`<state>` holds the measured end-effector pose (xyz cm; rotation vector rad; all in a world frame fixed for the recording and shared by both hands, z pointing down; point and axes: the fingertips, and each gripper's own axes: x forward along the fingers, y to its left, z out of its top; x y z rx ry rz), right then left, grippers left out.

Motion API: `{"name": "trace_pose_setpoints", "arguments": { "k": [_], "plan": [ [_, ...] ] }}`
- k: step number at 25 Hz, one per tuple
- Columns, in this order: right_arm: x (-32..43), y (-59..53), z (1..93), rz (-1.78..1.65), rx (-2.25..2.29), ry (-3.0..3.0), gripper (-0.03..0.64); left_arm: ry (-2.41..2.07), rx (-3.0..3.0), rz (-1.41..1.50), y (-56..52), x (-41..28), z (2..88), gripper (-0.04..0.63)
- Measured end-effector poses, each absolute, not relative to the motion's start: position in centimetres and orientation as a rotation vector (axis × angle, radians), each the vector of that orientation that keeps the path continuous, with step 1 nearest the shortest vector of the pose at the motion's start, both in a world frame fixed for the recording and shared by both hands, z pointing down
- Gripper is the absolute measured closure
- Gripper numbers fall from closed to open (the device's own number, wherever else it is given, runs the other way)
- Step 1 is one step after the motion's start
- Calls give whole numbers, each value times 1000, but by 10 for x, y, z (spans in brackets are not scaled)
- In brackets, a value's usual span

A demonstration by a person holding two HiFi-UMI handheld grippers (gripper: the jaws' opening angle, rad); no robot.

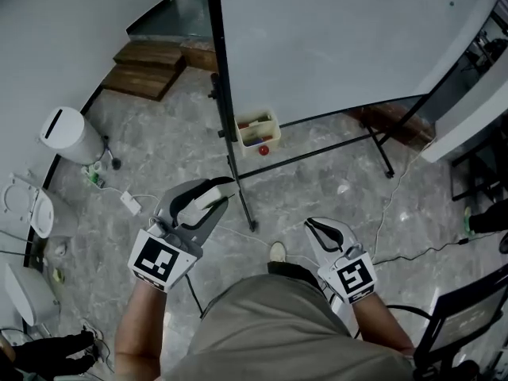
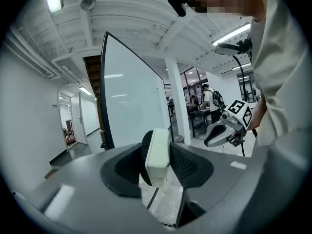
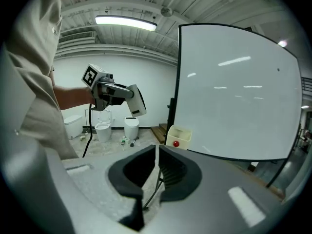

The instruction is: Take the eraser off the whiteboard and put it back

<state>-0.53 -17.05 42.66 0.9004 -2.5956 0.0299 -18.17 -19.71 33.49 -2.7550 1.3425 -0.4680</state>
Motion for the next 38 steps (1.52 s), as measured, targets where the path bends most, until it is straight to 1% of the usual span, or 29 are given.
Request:
{"name": "trace_pose_setpoints", "arguments": {
  "k": [9,17,21,28,38],
  "plan": [
    [69,-230,435,85,984,-2559,603,1209,-2709,-567,-305,-126,360,422],
    [113,-271,446,78,1013,-2534,603,1187,-2743,-708,-376,-102,410,422],
    [124,-284,450,102,1029,-2525,603,1188,-2756,-756,-399,-97,428,422],
    [139,-300,456,152,1056,-2511,603,1160,-2717,-922,-423,-93,464,422],
    [141,-310,462,166,1046,-2513,603,1110,-2713,-1038,-433,-86,495,423]
  ]
}}
